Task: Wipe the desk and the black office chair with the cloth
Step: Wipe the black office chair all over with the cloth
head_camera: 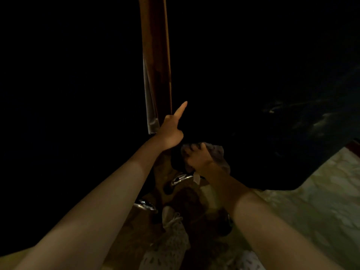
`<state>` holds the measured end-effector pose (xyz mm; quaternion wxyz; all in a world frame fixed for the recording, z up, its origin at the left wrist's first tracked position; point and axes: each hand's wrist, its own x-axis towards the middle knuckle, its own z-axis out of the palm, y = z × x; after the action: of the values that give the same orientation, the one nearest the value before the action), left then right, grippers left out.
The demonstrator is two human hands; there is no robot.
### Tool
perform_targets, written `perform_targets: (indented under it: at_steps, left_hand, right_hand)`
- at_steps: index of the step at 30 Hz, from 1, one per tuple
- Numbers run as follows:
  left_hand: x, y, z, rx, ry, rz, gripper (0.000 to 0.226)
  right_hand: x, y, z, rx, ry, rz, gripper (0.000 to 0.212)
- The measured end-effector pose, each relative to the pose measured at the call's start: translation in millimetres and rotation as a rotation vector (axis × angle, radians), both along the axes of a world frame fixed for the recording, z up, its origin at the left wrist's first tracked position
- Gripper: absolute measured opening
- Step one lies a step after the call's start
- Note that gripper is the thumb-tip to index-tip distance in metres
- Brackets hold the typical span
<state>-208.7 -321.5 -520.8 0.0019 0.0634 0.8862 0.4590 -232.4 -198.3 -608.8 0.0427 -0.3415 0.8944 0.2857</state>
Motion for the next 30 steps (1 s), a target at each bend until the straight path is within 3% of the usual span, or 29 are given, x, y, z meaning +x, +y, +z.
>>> perform_targets:
  at_steps: [5, 10, 14, 20, 24, 30]
  left_hand:
    - [11, 4, 2, 0.004, 0.01, 0.051, 0.079]
    - [16, 40, 25, 0.174, -0.037, 0.117, 0.07]
    - [11, 58, 35, 0.129, 0.07, 0.121, 0.066]
    - [9, 74, 15, -0.021, 0.104, 0.127, 0.054]
    - [6, 78, -7, -0.069, 0.075, 0.153, 0.056]
    - [6, 69, -15, -0.049, 0.002, 0.11, 0.059]
  right_hand:
    - [13, 63, 1, -0.027, -0.084, -0.054, 0.05]
    - [18, 99, 22, -0.266, 0.207, 0.152, 0.089]
    - [18, 105, 51, -0.577, 0.477, 0.27, 0.08]
    - [-2, 100, 49, -0.62, 0.669, 0.255, 0.086]
    - [-11, 107, 17, -0.511, 0.601, 0.288, 0.081]
    - [2, 111, -16, -0.158, 0.185, 0.026, 0.055]
